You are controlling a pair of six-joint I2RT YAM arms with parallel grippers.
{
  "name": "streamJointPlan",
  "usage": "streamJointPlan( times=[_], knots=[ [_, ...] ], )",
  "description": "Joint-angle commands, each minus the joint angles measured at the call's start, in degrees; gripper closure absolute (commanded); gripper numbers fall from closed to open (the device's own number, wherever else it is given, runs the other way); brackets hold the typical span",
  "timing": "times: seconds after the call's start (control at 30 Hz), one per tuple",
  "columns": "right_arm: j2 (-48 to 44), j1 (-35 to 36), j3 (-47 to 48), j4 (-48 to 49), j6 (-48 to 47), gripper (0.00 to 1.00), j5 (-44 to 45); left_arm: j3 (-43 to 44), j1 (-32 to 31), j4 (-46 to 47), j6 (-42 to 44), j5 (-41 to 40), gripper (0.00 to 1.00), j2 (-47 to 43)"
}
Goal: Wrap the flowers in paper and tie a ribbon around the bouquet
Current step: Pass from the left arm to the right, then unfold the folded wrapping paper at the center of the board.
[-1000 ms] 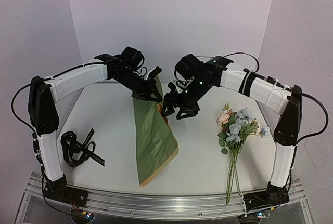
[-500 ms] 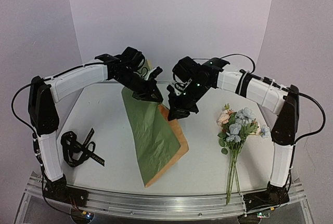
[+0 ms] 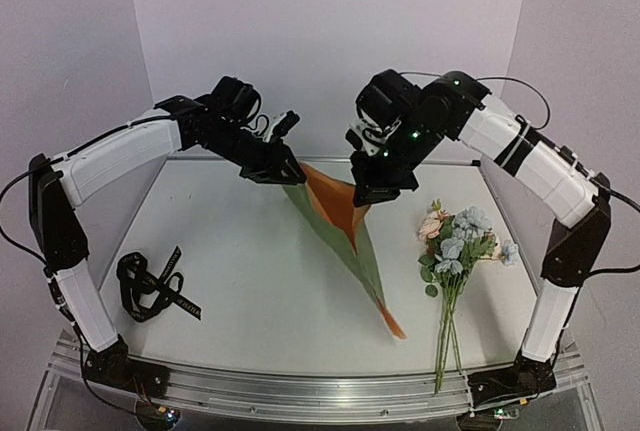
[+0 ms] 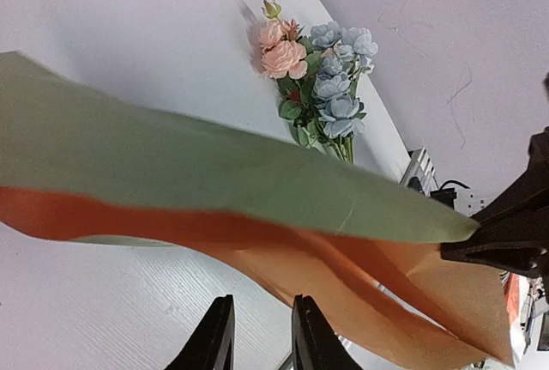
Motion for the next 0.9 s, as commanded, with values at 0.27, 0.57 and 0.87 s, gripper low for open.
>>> streamJointPlan(
  times=[0.27,0.57,0.87],
  knots=[
    [-2.58,0.61,3.26,-11.18,5.19,1.00,12.67,-15.98,5.05,8.89,-5.28,-4.51,0.68,-10.62],
    [-14.02,-2.81,-20.49,1.77,12.91,1.00,11.25,-28.65,5.81,19.02,-14.00,-2.89,0.34,-16.31],
    [-32.44,-6.22,-46.82,11.63,18.72,1.00,18.51,-37.88,2.14,29.97,-17.94,2.58,0.16,-10.19]
  ],
)
